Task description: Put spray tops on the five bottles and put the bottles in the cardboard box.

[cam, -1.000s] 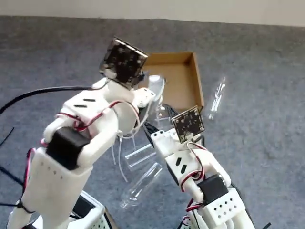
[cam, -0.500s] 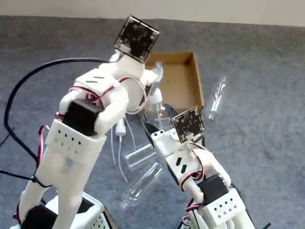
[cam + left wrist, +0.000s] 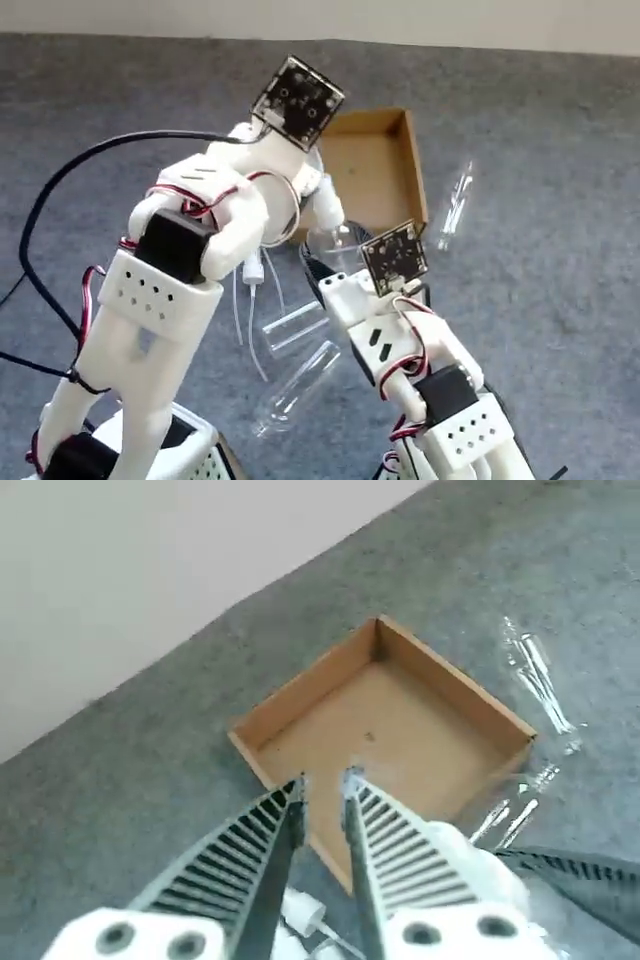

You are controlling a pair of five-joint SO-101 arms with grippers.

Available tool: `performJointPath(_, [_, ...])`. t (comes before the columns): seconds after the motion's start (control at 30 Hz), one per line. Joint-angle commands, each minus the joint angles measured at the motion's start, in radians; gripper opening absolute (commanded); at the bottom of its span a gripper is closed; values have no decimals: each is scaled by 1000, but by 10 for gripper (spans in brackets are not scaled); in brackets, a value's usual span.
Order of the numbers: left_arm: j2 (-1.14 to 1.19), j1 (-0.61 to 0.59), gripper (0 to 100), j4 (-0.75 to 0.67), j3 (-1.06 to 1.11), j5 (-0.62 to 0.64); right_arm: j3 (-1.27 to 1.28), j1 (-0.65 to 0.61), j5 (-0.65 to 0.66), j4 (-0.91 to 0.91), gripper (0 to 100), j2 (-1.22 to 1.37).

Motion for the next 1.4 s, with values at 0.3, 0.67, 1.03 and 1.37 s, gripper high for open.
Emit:
performJointPath(0.3, [-7,-140,76,49,-179,-6,-19,13,-8,-2,5,-21])
performJointPath(0.67, [-305,-366,143,213,24,63,-97,124,-11,-154,5,77])
performJointPath(1.03, [-676,-260,288,-72,762,72,-674,41,-80,-4,5,765])
performJointPath(1.37, [-912,-232,298,-203,958,123,-898,-116,-152,131,5,961])
